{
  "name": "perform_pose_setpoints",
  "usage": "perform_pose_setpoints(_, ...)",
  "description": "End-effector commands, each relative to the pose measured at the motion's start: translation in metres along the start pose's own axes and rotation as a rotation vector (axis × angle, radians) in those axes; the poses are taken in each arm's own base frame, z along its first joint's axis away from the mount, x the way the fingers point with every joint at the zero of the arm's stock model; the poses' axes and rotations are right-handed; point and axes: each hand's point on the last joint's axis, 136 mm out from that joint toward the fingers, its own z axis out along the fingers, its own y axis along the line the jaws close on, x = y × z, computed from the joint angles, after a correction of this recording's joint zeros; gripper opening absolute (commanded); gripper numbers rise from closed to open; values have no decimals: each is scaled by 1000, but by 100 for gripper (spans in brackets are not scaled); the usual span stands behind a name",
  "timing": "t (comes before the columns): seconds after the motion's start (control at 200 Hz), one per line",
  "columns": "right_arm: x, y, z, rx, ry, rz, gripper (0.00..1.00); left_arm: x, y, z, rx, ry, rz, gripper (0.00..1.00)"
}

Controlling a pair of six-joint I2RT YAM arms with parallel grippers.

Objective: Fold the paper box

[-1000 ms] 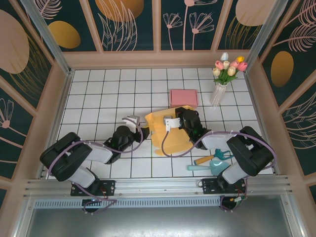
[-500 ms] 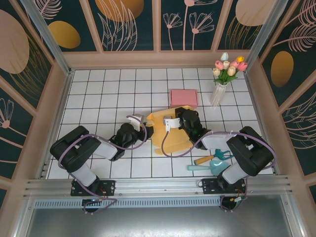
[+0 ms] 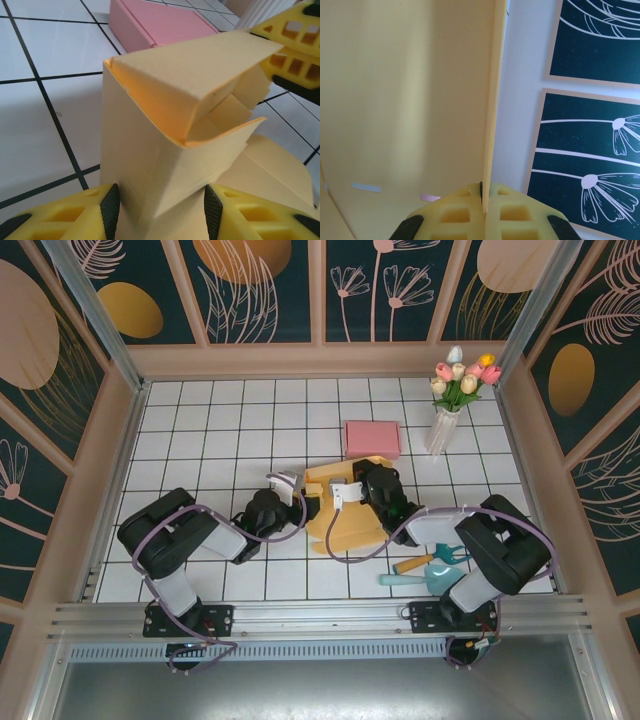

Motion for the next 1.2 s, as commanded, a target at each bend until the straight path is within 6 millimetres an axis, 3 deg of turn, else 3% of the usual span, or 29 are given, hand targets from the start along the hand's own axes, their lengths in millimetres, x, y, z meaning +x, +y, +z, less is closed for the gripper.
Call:
perform_pose_setpoints(0.0, -9, 13, -3, -19, -19, -37, 0, -6, 3, 4, -33, -26, -12, 50)
perform_pose_setpoints(0.25, -11, 37, -8, -33, 8, -102, 0, -6, 5, 11, -64, -24, -4, 51)
perform_pose_setpoints(0.565, -13, 49, -10, -20, 23, -130, 0, -12, 15, 12, -141, -53, -1, 52)
perform_pose_setpoints(0.756, -16, 47, -11, -15, 17, -129, 0, -13, 21, 21, -198, -40, 37, 53)
perform_pose_setpoints(1.021, -16, 48, -12, -26, 12, -114, 0, -19, 65, 25, -473, -75, 54, 52)
perform_pose_setpoints(1.121, -16, 48, -11, -32, 15, -109, 0, -16, 91, 10, -632, -88, 40, 49)
perform_pose_setpoints(1.196, -14, 47, -11, -30, 21, -101, 0, -13, 111, -5, -772, -96, 38, 38)
